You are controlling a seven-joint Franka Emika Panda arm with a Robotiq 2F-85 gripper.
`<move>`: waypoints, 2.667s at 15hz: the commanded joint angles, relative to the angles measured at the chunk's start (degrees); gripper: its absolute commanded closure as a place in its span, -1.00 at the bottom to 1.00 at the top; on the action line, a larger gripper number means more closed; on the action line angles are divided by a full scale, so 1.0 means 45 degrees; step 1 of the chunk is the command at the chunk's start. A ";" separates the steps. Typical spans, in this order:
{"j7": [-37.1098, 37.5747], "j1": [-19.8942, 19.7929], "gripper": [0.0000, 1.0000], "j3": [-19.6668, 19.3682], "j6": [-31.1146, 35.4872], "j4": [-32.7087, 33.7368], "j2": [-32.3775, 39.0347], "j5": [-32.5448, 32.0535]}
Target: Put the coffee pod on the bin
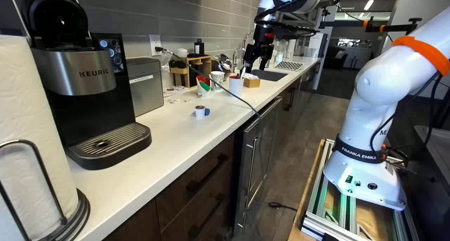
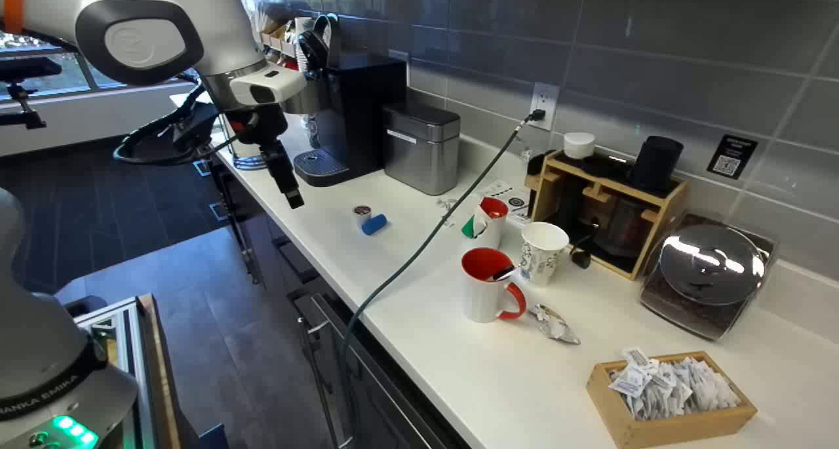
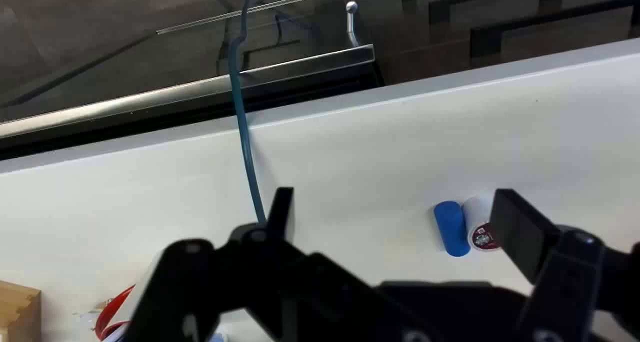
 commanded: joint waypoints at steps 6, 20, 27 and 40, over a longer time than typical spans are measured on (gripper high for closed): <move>0.0008 0.0024 -1.00 -0.0025 -0.0042 0.0029 0.0013 -0.0016; 0.0970 0.2504 -1.00 0.3007 0.7520 -0.0847 0.3476 0.0717; 0.0151 0.2006 -1.00 0.2343 0.8467 0.0383 0.6525 0.0055; -0.4298 0.1783 -1.00 0.1148 0.9440 0.2949 1.0137 0.2481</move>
